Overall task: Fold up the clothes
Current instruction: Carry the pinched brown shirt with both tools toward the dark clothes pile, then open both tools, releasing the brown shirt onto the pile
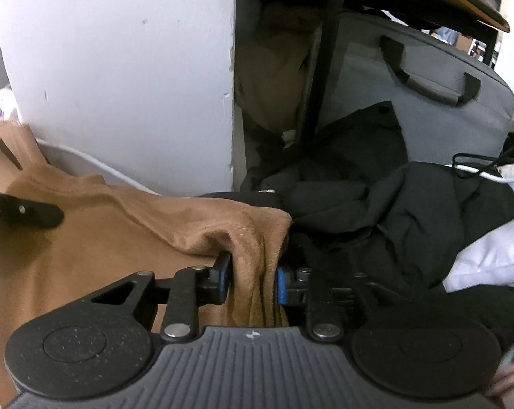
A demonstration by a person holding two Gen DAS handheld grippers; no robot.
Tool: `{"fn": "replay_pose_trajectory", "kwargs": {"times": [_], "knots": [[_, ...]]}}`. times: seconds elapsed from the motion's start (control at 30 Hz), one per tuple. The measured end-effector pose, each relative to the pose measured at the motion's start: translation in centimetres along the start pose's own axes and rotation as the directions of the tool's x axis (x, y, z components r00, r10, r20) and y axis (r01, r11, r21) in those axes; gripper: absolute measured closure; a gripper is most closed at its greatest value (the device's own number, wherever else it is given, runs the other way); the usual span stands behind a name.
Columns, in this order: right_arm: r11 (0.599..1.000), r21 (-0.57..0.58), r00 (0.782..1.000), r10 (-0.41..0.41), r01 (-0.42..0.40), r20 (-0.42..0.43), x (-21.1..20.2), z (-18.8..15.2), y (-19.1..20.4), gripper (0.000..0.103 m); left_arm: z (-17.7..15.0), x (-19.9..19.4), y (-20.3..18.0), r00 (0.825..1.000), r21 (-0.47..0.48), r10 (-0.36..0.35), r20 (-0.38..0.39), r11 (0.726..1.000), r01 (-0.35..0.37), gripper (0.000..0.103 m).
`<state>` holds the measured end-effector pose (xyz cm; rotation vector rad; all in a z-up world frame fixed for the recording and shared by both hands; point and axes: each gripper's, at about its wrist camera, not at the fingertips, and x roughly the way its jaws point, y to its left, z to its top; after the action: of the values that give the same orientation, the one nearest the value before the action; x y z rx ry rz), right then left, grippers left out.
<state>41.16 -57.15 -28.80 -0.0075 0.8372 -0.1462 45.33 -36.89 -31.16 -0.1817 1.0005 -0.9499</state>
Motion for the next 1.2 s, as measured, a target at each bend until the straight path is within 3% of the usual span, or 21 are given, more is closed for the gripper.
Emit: {"fn": "replay_pose_trajectory", "kwargs": {"times": [0.13,0.27,0.37,0.4,0.57,0.83,0.97,1.2], "knots": [[0.995,-0.045,0.995,-0.085,0.087,0.042,-0.4,1.1,0.3,0.064,0.0,-0.8,-0.8,0.999,0.076,0.030,0.026,0.997,-0.032,0.089],[0.989,-0.011,0.983,-0.144,0.147,0.115,-2.0,2.8,0.2,0.062,0.3,-1.6,-1.6,0.997,0.145,0.074,0.035,0.986,-0.078,0.083],[0.990,0.056,0.977,-0.135,0.127,0.163,-3.4,3.2,-0.1,0.062,0.4,-2.6,-1.9,0.991,0.162,0.121,0.052,0.978,-0.128,0.046],[0.990,0.076,0.976,-0.128,0.117,0.176,-3.7,3.0,0.0,0.062,0.4,-3.1,-1.8,0.989,0.162,0.132,0.067,0.977,-0.142,0.041],[0.992,0.103,0.967,-0.099,0.077,0.236,-5.0,0.3,1.6,0.062,0.3,-4.9,-1.7,0.990,0.160,0.121,0.069,0.979,-0.130,0.042],[0.990,0.141,0.979,-0.045,0.018,0.198,-4.4,-2.6,1.7,0.062,-1.3,-5.8,-4.7,0.989,0.210,0.107,0.098,0.970,-0.126,0.043],[0.990,0.144,0.984,-0.030,0.004,0.177,-3.4,-3.1,1.7,0.062,-2.2,-4.6,-5.2,0.997,0.167,0.061,0.041,0.984,-0.068,0.055],[0.984,0.179,0.991,-0.012,-0.012,0.132,-0.4,-3.3,1.4,0.062,-3.6,-1.9,-5.9,0.995,0.189,0.099,-0.026,0.978,-0.093,0.056]]}}
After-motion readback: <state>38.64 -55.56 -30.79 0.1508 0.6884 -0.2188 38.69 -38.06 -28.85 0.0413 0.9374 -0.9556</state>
